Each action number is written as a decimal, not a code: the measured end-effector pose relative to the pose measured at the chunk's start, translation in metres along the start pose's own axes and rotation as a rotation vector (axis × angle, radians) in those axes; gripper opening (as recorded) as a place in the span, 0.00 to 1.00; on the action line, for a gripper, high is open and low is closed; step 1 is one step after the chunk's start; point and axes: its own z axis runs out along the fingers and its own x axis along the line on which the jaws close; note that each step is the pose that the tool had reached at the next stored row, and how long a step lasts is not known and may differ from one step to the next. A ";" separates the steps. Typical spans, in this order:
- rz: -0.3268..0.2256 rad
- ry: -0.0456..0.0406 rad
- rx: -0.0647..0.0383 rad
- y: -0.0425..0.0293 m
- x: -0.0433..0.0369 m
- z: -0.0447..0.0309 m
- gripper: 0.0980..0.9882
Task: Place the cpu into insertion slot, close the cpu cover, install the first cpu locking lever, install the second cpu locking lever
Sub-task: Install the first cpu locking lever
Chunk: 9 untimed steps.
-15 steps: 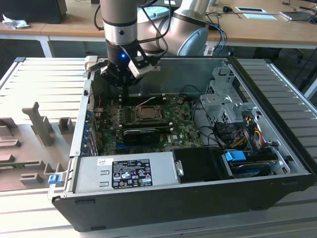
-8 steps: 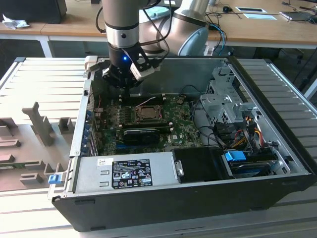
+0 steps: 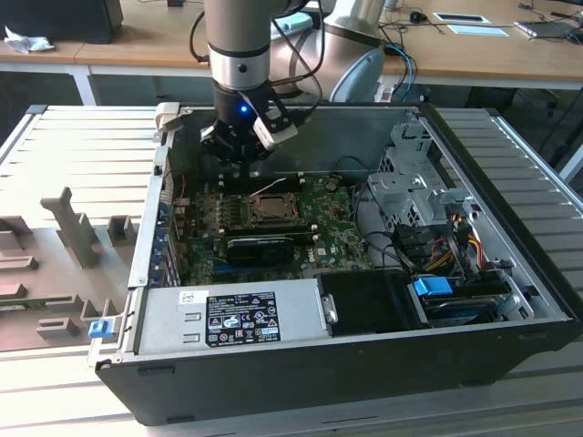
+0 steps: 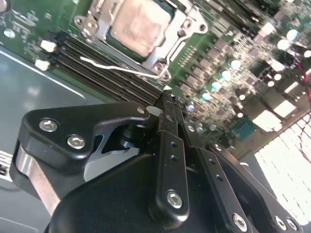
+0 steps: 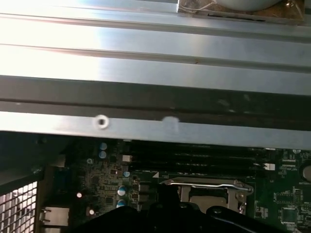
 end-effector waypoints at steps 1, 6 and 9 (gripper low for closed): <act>0.000 -0.0001 0.000 -0.0001 -0.0011 0.0002 0.01; 0.000 -0.0001 -0.002 -0.0008 -0.0057 0.0016 0.01; 0.000 -0.0012 -0.016 -0.0014 -0.0069 0.0027 0.01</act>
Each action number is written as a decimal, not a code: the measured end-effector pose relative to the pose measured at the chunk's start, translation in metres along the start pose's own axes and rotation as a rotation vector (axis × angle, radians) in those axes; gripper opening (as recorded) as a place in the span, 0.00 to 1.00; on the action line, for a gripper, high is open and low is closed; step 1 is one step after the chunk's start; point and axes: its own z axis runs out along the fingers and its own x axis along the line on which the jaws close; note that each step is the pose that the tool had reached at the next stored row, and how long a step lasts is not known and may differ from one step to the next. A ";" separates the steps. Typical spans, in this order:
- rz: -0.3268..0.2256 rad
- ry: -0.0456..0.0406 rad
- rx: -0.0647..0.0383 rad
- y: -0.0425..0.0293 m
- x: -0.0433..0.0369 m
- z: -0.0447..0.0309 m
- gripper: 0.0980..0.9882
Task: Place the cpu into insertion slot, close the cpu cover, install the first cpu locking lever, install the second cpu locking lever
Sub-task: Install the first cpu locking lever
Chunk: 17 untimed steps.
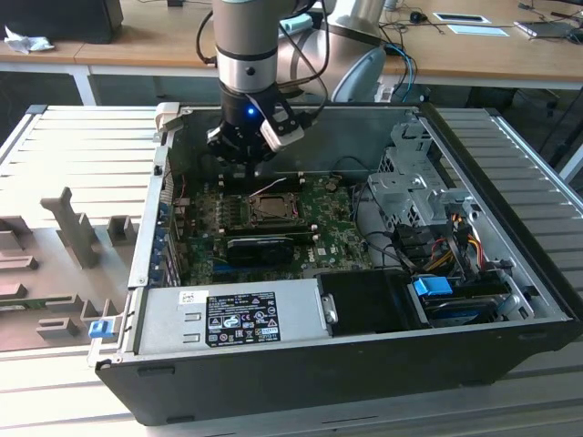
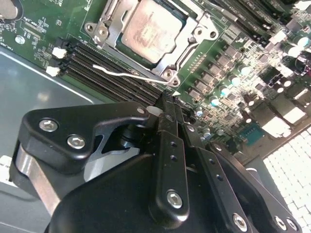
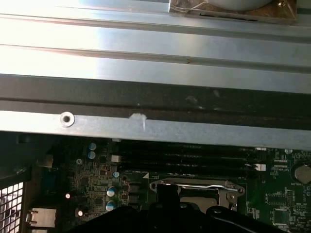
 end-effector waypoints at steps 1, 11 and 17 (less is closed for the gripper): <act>0.000 -0.0006 -0.009 -0.0002 -0.0005 0.0004 0.01; -0.015 -0.0001 -0.023 -0.0023 -0.0173 0.0099 0.01; -0.045 0.0031 -0.024 -0.0005 -0.0307 0.0154 0.01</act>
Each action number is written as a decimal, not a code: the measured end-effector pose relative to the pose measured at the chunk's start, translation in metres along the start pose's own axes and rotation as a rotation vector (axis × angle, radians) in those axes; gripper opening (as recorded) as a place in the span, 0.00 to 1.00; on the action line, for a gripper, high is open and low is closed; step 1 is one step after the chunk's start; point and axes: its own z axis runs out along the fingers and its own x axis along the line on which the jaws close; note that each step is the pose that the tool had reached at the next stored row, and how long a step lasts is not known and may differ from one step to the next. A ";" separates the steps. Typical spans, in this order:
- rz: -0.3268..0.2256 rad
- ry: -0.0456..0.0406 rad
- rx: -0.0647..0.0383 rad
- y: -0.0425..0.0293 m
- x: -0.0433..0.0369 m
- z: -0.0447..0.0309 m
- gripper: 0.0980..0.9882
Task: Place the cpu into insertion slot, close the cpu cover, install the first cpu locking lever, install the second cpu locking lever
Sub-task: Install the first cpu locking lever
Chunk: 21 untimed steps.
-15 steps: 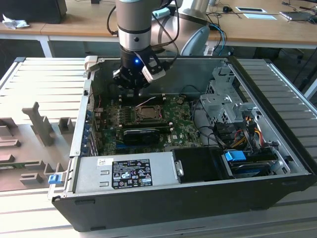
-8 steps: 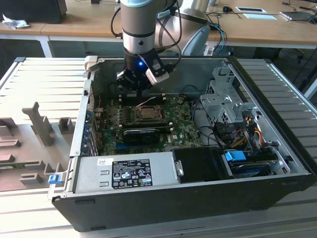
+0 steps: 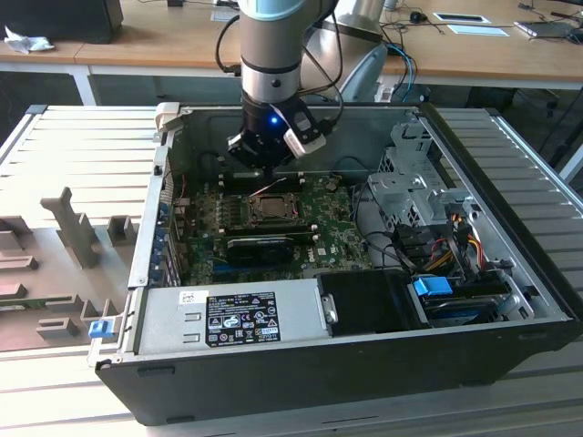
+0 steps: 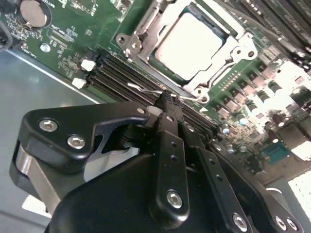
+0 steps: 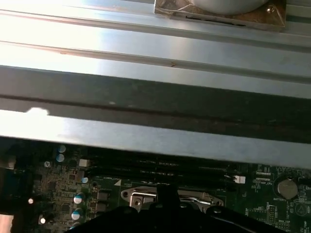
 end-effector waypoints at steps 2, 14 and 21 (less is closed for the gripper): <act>0.000 -0.0001 -0.001 0.0030 -0.0015 0.0012 0.01; 0.003 -0.0004 -0.001 0.0035 -0.0156 0.0093 0.01; 0.003 -0.0003 0.000 0.0017 -0.0204 0.0201 0.01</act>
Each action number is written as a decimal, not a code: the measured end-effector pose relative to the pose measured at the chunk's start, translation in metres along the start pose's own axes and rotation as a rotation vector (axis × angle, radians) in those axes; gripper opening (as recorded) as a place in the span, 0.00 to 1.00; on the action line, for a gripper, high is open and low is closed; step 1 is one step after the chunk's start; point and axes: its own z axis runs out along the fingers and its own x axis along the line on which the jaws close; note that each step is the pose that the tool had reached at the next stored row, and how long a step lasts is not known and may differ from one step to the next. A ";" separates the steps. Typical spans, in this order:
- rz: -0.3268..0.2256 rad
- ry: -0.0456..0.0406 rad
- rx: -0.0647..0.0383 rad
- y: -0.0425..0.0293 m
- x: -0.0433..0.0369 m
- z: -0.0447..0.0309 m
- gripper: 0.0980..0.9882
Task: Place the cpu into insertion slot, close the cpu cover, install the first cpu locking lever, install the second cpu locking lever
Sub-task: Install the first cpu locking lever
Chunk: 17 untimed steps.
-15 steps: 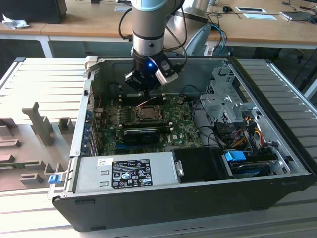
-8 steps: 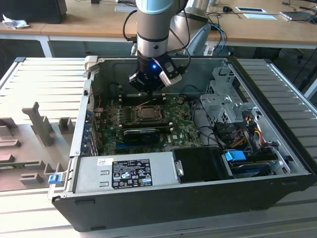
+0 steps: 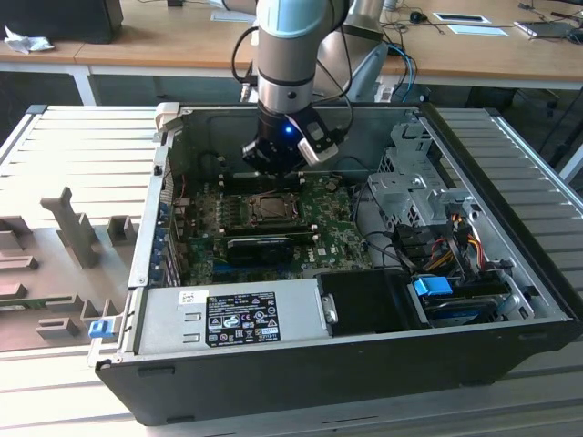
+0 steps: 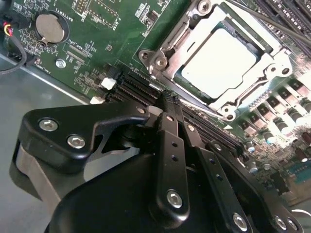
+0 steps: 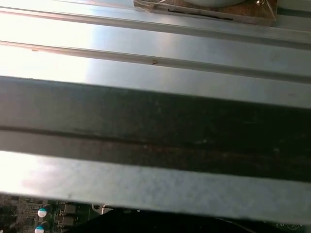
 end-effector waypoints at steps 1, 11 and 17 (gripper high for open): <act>0.000 0.0000 0.000 0.0000 0.0000 0.0005 0.01; 0.001 0.0012 0.008 -0.0009 -0.0014 0.0061 0.01; 0.001 0.0010 0.010 -0.0011 -0.0015 0.0070 0.01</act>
